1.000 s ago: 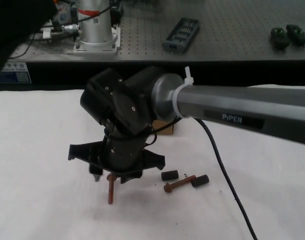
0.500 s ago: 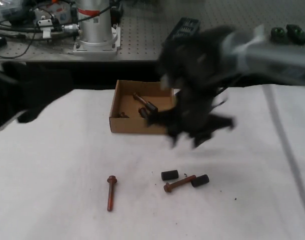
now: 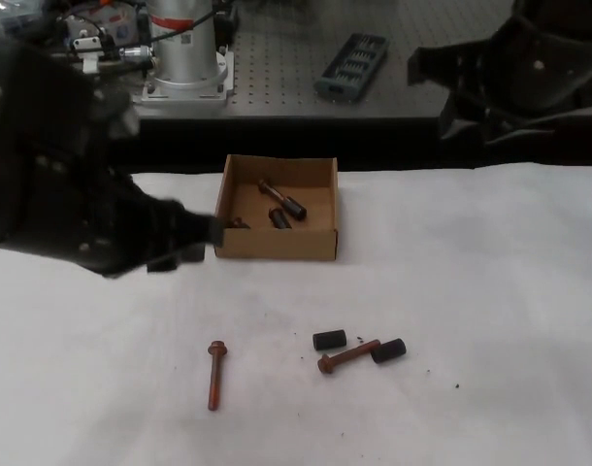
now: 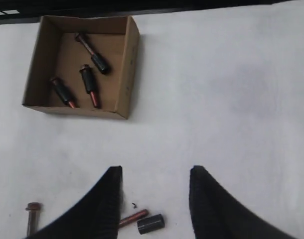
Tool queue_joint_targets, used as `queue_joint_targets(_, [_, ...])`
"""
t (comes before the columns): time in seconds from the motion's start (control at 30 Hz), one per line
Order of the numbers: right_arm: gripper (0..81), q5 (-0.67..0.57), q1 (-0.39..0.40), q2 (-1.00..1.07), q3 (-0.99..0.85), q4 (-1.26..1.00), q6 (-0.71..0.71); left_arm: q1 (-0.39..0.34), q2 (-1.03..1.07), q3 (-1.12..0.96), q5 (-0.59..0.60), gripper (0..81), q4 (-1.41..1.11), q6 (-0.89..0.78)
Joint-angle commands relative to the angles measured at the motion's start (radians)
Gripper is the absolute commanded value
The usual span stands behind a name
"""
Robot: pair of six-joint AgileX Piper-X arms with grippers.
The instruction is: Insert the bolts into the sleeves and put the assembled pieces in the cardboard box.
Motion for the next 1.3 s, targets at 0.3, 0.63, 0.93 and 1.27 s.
queue_joint_targets(0.3, [24.6,-0.177,0.007,-0.329,0.574,-0.464,0.143,-0.042,0.184,-0.038,-0.042,28.4,0.024,-0.026])
queue_joint_targets(0.63, [20.5,-0.222,0.021,-0.404,0.735,-0.486,0.133,-0.152,0.301,-0.096,-0.153,28.4,0.123,-0.121])
queue_joint_targets(0.93, [20.5,-0.298,0.021,-0.404,0.735,-0.485,0.112,-0.152,0.403,-0.156,-0.187,28.4,0.180,-0.166])
queue_joint_targets(1.27, [20.5,-0.366,0.021,-0.439,0.751,-0.454,0.112,-0.146,0.478,-0.166,-0.211,28.4,0.182,-0.213])
